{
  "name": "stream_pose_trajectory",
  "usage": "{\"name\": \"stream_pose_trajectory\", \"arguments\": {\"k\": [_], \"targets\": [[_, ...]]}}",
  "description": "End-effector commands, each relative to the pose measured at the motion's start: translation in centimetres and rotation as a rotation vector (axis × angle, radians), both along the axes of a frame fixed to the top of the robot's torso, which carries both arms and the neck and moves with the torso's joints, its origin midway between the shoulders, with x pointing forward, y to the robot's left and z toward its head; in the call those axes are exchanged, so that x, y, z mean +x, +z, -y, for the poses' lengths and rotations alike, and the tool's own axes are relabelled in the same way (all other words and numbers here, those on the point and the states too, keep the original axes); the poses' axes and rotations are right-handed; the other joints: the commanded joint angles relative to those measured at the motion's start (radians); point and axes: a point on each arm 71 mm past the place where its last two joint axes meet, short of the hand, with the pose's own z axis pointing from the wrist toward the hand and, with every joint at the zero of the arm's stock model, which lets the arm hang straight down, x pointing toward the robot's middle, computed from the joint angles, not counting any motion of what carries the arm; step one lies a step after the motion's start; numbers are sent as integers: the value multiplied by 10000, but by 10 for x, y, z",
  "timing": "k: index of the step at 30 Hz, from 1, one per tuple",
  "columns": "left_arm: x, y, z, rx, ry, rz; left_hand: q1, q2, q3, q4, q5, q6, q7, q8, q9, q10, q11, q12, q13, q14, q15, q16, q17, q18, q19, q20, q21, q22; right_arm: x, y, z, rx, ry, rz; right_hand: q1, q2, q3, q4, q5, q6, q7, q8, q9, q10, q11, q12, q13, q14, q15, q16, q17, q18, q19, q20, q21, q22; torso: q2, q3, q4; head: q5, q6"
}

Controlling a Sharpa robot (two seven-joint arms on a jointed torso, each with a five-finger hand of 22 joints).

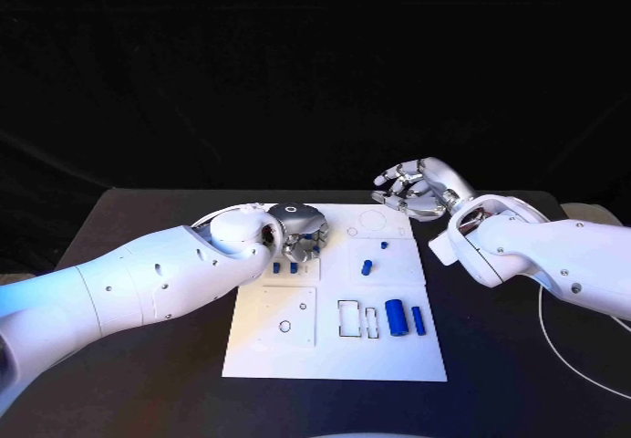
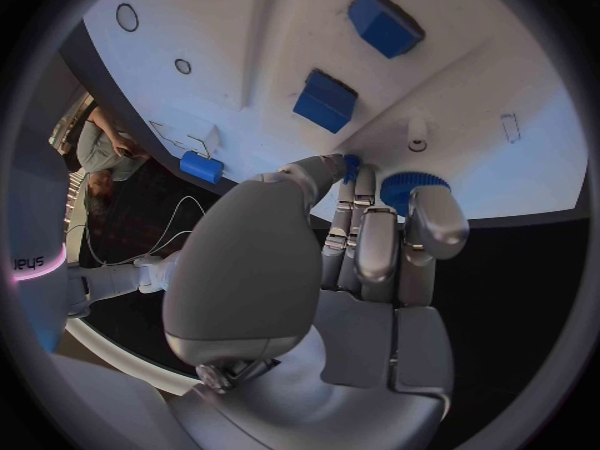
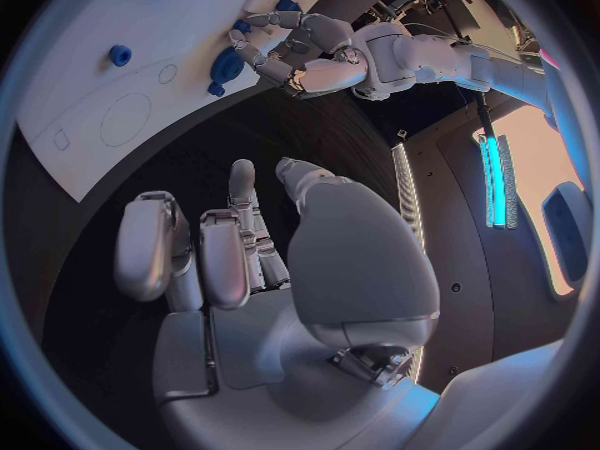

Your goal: Assemble the parts on the task board

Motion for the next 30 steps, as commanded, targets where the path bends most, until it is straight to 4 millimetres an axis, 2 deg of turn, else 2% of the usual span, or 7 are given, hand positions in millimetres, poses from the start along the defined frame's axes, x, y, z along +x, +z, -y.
{"name": "stream_pose_trajectory", "arguments": {"k": [1, 10, 23, 30], "targets": [[-2, -2, 2, 200, -158, 14, 59, 39, 61, -29, -53, 110, 19, 49, -15, 98, -14, -78, -12, 88, -6, 49, 15, -175, 92, -5, 63, 64, -1, 0, -2, -56, 194, 57, -15, -60, 53, 17, -3, 53, 22, -40, -15, -51, -3, -41, -15, 118, -24, -42, -6, 166, -32, -2, -35, 414, 3, -5, -3, -11, -18], [-2, -1, 3, 27, -179, 214, 88, 219, 316, -300, -203, 495, -38, 88, -23, 601, -124, -211, -18, 234, -112, 109, 99, -250, 291, -91, 359, 450, -1, 0, -2, -53, 188, 66, -41, -62, 50, 19, 7, 79, 19, -23, -9, -29, -6, -67, -52, 115, -24, -59, -18, 169, -35, 0, -52, 406, 4, -6, -2, -24, -2], [-7, 8, 2, -539, -292, 510, -17, 233, 586, -577, -315, 690, -10, -46, -55, 938, -110, -638, -84, 327, -111, 137, 121, -300, 409, -98, 544, 692, 0, 0, -2, -46, 172, 113, -41, -62, 50, 19, 7, 79, 19, -23, -9, -29, -6, -67, -52, 115, -24, -59, -18, 169, -35, 0, -52, 406, -5, -16, 14, -24, 74], [-12, 20, -6, -1004, -180, 518, -62, 217, 619, -621, -321, 702, 1, -88, -66, 995, -103, -732, -95, 341, -105, 139, 118, -309, 436, -104, 584, 747, 0, 0, -1, -48, 149, 118, -55, -63, 48, 20, 12, 84, 18, -20, -8, -21, -6, -80, -70, 111, -24, -70, -28, 177, -49, 1, -94, 383, -10, -6, 18, -8, 100]]}}
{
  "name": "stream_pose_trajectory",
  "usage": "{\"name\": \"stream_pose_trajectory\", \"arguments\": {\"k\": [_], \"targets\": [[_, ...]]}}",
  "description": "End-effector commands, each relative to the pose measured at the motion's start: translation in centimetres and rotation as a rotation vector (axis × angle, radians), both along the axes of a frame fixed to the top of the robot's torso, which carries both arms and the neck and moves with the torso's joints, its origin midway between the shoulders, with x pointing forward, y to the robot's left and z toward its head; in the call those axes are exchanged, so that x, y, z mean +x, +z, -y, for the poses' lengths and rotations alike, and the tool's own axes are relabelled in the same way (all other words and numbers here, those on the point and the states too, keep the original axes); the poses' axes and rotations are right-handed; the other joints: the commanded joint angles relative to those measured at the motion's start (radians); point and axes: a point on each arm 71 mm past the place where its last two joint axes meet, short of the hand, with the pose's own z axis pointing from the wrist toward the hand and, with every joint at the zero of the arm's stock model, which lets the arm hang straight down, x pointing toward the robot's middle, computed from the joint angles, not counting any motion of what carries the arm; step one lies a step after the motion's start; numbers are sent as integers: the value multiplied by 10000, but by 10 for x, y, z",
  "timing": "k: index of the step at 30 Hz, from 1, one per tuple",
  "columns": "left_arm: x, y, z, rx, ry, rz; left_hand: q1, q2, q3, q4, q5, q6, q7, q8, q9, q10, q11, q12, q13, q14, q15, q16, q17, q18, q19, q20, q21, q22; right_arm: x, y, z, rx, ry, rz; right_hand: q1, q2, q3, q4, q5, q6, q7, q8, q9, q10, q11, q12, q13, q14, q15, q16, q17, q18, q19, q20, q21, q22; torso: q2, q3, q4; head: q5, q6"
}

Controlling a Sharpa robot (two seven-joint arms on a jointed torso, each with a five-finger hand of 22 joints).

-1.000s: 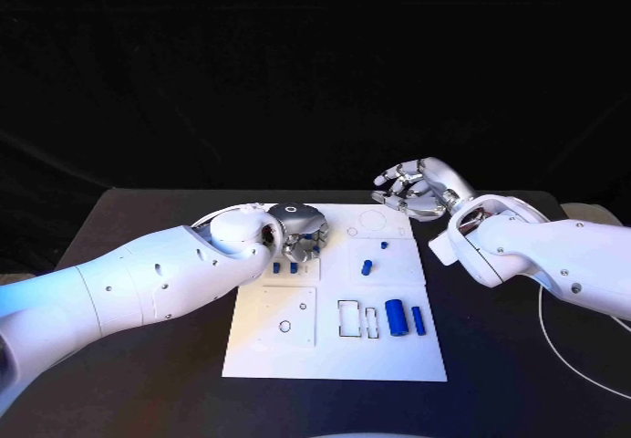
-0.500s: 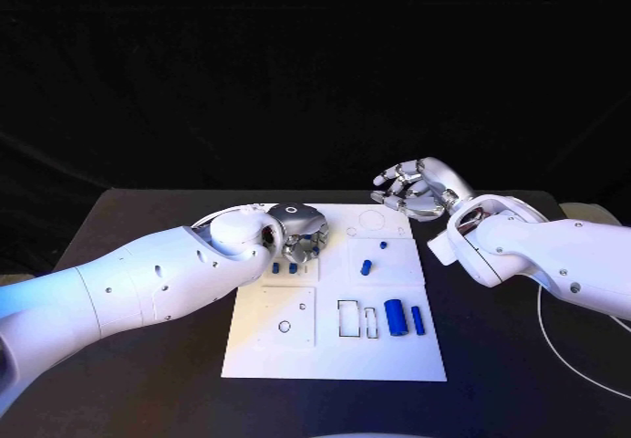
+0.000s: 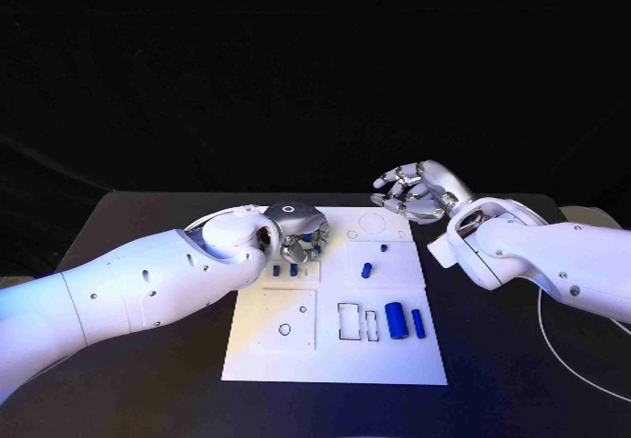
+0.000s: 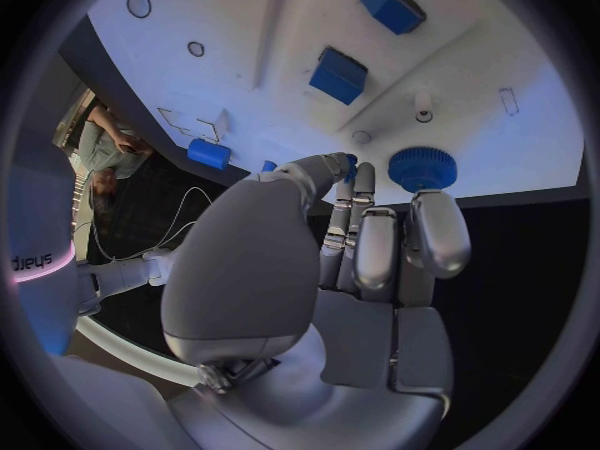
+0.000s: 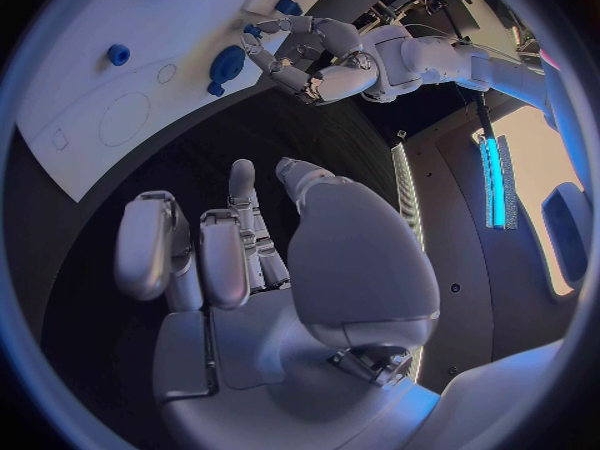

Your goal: Assemble the parts on the task board

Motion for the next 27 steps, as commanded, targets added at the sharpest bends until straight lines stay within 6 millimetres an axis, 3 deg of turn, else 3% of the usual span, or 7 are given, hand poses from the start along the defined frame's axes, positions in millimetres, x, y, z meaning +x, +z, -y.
{"name": "stream_pose_trajectory", "arguments": {"k": [1, 9, 14, 18, 27], "targets": [[-3, 7, -4, -428, 30, 42, -77, 17, 29, -29, -64, 78, -13, -49, -1, 68, 6, -77, -5, 74, 22, 60, -4, -157, 83, 1, 86, 53, 0, 0, -1, -49, 137, 90, -56, -64, 48, 21, 12, 85, 4, -20, -9, -27, -11, -25, -8, 111, -24, -31, -8, 178, -49, 1, -28, 386, -4, 8, 15, 2, 3], [-10, 18, -26, -645, 385, -146, -132, -2, 32, -45, -71, 104, -9, -69, -4, 117, 9, -137, -8, 75, 25, 54, -33, -165, 102, -6, 115, 94, 0, 0, 1, -56, 104, 83, -56, -64, 48, 21, 12, 85, 4, -20, -9, -27, -11, -25, -8, 111, -24, -31, -8, 178, -49, 1, -28, 386, -5, 3, 46, 1, 30], [-10, 18, -42, -549, 702, -373, -146, -9, 31, -48, -73, 109, -9, -74, -5, 127, 9, -152, -9, 75, 25, 52, -42, -165, 102, -8, 115, 94, 0, 0, 1, -59, 91, 76, -56, -64, 48, 21, 12, 85, 4, -20, -9, -27, -11, -25, -8, 111, -24, -31, -8, 178, -49, 1, -28, 386, 10, -3, 7, 22, 0], [-9, 17, -52, -480, 929, -445, -151, -10, 31, -49, -73, 111, -9, -77, -5, 130, 9, -158, -9, 74, 26, 51, -47, -164, 99, -9, 112, 88, -1, 0, 2, -58, 90, 70, -56, -64, 48, 21, 12, 85, 4, -20, -9, -27, -11, -25, -8, 111, -24, -31, -8, 178, -49, 1, -28, 386, 15, -1, 10, 31, -19], [-5, 15, -61, -396, 1179, -497, -169, -16, 34, -53, -74, 116, -9, -87, -7, 143, 9, -183, -11, 73, 27, 49, -55, -167, 105, -12, 122, 104, -1, -1, 1, -54, 107, 56, -56, -64, 48, 21, 12, 85, 4, -20, -9, -27, -11, -25, -8, 111, -24, -31, -8, 178, -49, 1, -28, 386, 16, 4, -4, 60, -52]]}}
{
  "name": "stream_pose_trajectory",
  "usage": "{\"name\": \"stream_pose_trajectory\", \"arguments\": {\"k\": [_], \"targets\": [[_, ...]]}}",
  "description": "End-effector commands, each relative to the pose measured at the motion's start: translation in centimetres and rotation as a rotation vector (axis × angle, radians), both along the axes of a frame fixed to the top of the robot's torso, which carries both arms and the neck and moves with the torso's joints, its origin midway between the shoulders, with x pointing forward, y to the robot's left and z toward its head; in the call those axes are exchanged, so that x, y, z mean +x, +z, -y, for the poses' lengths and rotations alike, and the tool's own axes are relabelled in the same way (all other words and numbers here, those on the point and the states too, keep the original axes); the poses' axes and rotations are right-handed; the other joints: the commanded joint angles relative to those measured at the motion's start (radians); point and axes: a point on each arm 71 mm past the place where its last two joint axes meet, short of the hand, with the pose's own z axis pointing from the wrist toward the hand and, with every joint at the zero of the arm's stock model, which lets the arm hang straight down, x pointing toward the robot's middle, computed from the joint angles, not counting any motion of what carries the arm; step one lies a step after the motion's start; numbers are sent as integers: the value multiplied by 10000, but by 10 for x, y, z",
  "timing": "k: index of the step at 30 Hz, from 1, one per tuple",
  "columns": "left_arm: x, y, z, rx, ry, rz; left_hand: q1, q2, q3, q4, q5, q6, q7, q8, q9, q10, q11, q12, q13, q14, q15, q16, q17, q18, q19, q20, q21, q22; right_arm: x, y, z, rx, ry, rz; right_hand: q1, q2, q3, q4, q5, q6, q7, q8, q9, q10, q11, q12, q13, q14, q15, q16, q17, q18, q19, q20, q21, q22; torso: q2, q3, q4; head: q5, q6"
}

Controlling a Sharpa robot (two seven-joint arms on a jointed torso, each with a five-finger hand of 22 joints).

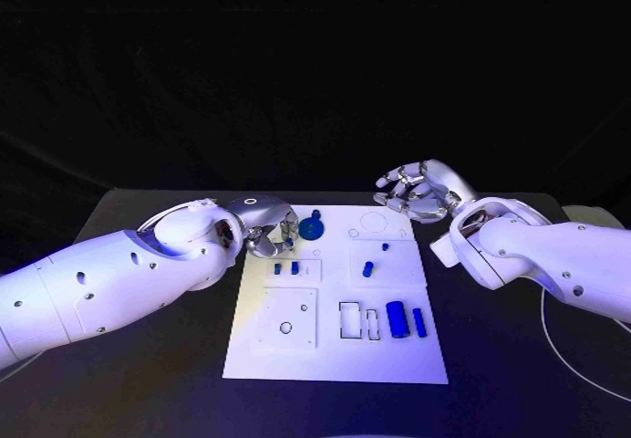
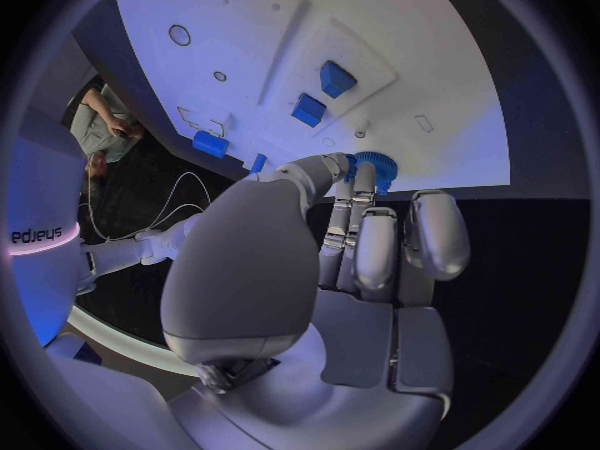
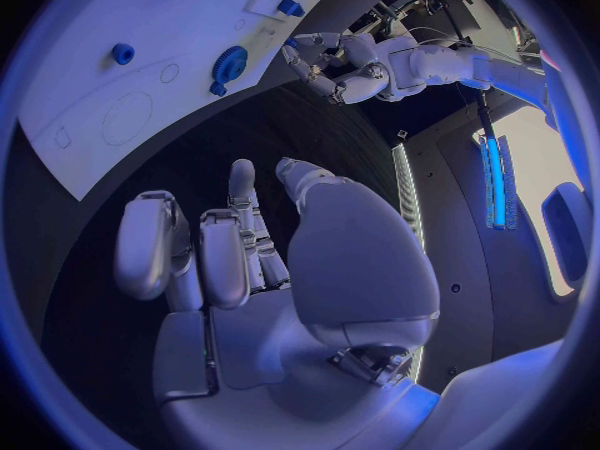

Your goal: Assemble the parts on the task board

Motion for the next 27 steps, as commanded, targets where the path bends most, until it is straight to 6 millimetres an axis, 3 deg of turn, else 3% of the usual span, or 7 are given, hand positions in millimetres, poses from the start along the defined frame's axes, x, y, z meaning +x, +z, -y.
{"name": "stream_pose_trajectory", "arguments": {"k": [1, 14, 27], "targets": [[1, -2, -1, 30, 114, -207, -87, -13, 35, -53, -68, 46, -8, -48, 13, 73, 7, -70, -11, 38, -9, 49, -17, -168, 95, -1, 36, 18, -1, 0, -2, -43, 147, 64, -56, -64, 48, 21, 12, 59, -8, -20, -9, -58, -39, -21, -10, 111, -25, -31, -9, 178, -49, 1, -20, 380, 1, 6, -10, 24, -13], [4, -17, 0, 119, 203, -418, -137, -34, 25, -53, -76, 58, -4, -65, 11, 95, 13, -116, -13, 43, -5, 51, -9, -166, 90, -10, 34, 15, -1, 0, -2, -36, 167, 60, -56, -64, 48, 21, 12, 59, -8, -20, -9, -58, -39, -21, -10, 111, -25, -31, -9, 178, -49, 1, -20, 380, -5, 13, -19, 28, -24], [5, -19, 2, 132, 192, -429, -144, -34, 28, -58, -78, 59, -5, -73, 9, 103, 11, -133, -13, 45, -6, 52, -7, -168, 93, -13, 40, 25, -1, 0, -3, -35, 173, 60, -56, -64, 48, 21, 12, 59, -8, -20, -9, -58, -39, -21, -10, 111, -25, -31, -9, 178, -49, 1, -20, 380, -5, 10, -12, 31, -5]]}}
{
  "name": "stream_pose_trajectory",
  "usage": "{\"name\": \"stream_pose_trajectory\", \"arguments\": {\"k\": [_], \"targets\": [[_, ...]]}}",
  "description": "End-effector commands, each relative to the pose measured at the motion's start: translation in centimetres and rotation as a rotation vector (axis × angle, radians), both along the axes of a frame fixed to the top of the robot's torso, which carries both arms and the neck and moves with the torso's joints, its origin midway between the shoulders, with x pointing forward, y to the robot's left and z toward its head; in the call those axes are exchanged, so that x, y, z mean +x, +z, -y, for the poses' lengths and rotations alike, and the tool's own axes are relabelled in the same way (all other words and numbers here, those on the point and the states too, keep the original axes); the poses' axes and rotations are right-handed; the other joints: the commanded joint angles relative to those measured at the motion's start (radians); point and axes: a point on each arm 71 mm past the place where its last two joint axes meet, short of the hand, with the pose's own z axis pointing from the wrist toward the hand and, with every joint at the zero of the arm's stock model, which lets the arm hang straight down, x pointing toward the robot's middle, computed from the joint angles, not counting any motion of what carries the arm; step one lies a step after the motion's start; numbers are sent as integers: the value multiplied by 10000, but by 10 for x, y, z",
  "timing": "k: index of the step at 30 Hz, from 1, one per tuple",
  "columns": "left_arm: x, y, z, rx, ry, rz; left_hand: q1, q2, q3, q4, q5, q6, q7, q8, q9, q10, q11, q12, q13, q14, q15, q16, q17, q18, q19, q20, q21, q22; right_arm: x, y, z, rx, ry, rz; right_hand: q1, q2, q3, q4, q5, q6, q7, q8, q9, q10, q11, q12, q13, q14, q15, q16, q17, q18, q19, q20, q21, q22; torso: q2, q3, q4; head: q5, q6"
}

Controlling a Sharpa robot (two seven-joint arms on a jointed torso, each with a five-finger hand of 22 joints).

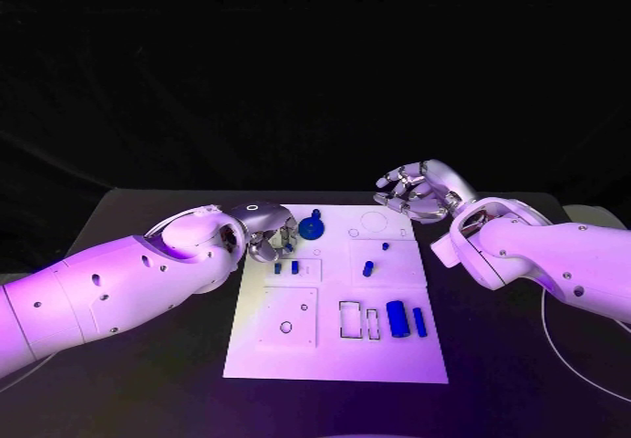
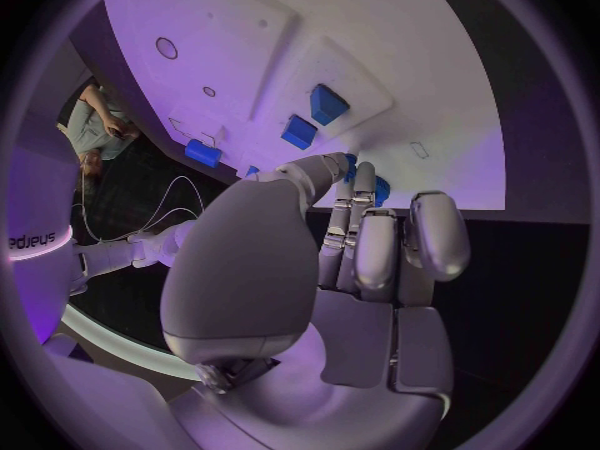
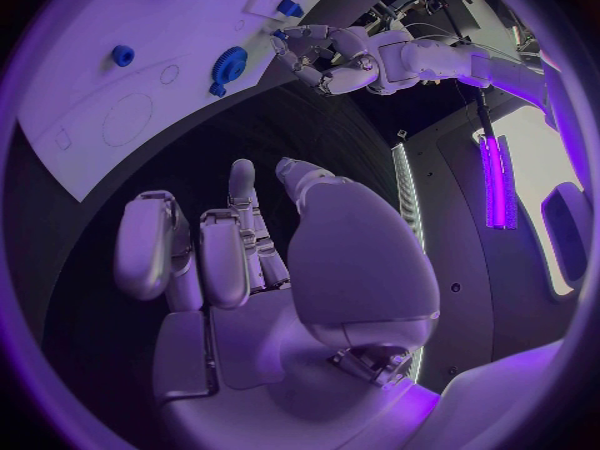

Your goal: Assemble the parts on the task board

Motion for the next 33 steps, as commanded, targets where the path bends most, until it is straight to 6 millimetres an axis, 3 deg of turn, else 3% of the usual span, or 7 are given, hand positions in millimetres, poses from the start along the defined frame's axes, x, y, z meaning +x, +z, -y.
{"name": "stream_pose_trajectory", "arguments": {"k": [1, 33], "targets": [[0, 0, 2, 34, -53, -67, -104, 7, 0, -30, -30, 60, -5, -34, 5, 70, -24, -38, -14, 45, -6, 53, -1, -170, 57, 25, 41, 16, -1, 0, -2, -42, 149, 63, -55, -64, 48, 21, 12, 52, 6, -20, -9, -48, 2, -21, -11, 112, -25, -31, -10, 178, -49, 1, -19, 383, -1, -3, -3, 6, 13], [4, -3, 4, 353, 122, -86, -86, 34, 32, -81, -37, 97, -17, -50, 6, 134, -39, -89, -3, 23, -15, 30, -85, -169, 53, 10, 45, 21, -1, -1, -1, -48, 142, 49, -55, -64, 48, 21, 12, 52, 6, -20, -9, -48, 2, -21, -11, 112, -25, -31, -10, 178, -49, 1, -19, 383, 4, -5, -1, -6, 18]]}}
